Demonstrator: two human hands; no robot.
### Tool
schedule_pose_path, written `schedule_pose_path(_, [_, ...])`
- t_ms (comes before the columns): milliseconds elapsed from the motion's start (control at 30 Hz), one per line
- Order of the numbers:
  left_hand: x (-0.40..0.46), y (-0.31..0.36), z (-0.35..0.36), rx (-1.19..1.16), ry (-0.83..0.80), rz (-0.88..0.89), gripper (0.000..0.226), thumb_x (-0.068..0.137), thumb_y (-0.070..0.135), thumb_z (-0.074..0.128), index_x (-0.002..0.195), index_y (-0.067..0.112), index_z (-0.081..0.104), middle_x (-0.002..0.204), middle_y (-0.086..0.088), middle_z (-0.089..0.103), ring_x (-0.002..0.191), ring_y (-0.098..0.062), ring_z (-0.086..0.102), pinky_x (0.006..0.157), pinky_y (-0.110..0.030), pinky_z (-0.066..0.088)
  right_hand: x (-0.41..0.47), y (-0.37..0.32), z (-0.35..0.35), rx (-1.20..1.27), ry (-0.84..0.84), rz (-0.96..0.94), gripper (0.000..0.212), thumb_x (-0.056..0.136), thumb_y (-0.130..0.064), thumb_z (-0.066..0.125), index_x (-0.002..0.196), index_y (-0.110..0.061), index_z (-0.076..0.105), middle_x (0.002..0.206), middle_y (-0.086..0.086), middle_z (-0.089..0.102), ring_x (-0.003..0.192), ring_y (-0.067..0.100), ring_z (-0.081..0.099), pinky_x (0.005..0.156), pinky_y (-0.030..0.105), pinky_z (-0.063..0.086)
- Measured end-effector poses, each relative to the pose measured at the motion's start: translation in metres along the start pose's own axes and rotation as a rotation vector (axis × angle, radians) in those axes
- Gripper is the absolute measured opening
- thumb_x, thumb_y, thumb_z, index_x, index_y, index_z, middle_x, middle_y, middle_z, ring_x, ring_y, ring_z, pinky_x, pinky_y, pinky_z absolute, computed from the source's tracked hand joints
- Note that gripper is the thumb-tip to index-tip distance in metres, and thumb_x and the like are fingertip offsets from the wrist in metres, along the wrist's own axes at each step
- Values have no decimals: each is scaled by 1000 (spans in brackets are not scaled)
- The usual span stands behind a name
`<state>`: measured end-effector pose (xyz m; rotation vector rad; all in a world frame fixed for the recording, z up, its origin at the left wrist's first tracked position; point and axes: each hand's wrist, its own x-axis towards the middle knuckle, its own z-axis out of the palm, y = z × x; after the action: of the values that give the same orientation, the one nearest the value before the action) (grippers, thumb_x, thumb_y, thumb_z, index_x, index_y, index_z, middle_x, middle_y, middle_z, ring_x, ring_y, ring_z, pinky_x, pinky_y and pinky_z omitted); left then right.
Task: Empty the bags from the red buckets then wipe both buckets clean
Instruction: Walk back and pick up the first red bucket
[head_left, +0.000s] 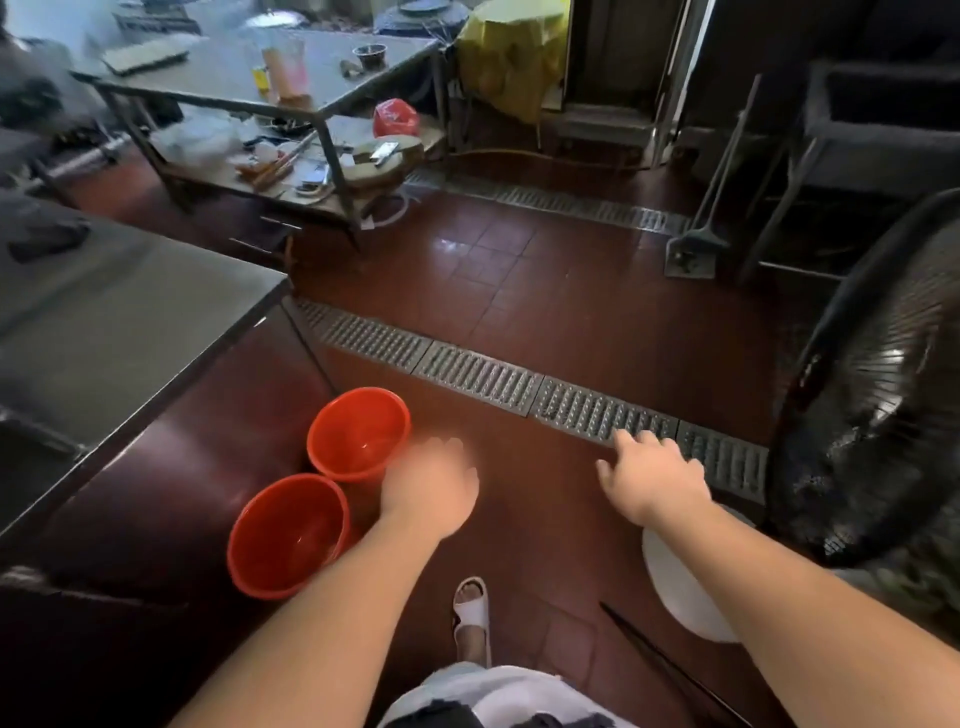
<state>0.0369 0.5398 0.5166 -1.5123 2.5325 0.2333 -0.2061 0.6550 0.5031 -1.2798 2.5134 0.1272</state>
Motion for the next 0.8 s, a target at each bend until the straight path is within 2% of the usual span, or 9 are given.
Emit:
schedule_pose_path(267, [179,3,-39,-42,-26,135,42,103,51,42,134,28,58,132,-1,64,124,-26,59,103,-46,47,123,-29,-34,53,-40,138,44,92,-58,34,124,-31,48,131,0,54,126,28,47,96,54,39])
schedule_pose_path(500, [294,17,-56,-20,-72,204,45,103,52,41,137,28,57,133,0,64,123,-24,59,103,-47,46,227,-36,-62,72,-78,178,48,92,-55,33,129,-28,48,136,1,52,129,29,45,99,54,38])
schedule_pose_path(667, [382,31,-65,-38,-73,145,42,103,51,42,134,27,57,129,0,64,123,-25,59,101,-46,46,331,-37,-84,38,-81,86,44,94,-50,34,131,-29,46,134,0,52,127,28,45,98,52,39])
schedule_pose_path(800, [441,31,-81,-83,-31,20,40,103,50,43,130,25,58,126,-1,64,120,-27,61,98,-45,48,414,-50,-116,-51,-66,-81,41,96,-49,33,129,-30,46,130,-2,53,123,26,47,94,50,41])
